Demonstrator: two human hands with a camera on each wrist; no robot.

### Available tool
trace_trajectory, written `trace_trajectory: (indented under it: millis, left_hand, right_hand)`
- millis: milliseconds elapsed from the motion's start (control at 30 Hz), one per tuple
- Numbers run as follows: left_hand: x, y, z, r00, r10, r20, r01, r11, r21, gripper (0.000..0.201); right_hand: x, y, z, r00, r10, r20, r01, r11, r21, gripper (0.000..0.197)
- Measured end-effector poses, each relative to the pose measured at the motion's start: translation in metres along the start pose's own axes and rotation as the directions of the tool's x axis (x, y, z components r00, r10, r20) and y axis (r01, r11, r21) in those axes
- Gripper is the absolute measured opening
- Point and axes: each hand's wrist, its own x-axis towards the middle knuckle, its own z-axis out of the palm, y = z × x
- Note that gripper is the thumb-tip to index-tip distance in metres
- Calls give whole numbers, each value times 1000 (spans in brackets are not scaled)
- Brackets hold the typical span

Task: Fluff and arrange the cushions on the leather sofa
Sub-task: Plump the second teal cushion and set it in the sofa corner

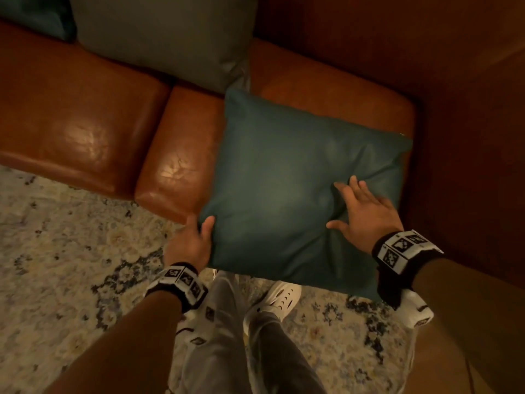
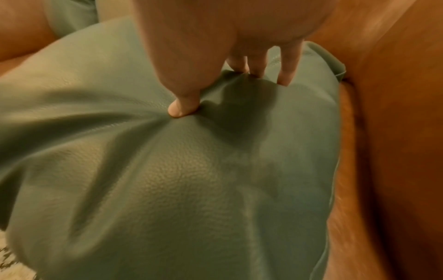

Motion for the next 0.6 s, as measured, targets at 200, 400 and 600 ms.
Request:
trace_trajectory:
  millis: [200, 400, 600]
  left_hand:
    - [8, -33, -53, 924, -362, -123, 361, 932, -30, 46]
    - [18, 189, -49, 597, 797, -95, -732, 589, 343, 55]
    - [67, 145, -21, 791, 608, 60, -576, 710, 405, 69]
  right_hand:
    - [-4, -8, -17, 1000, -6, 26, 6, 1000, 29, 87]
    - [18, -23, -48, 984, 111, -139, -101, 992, 81, 109]
    - [39, -26, -27, 991, 126, -50, -120, 987, 103, 107]
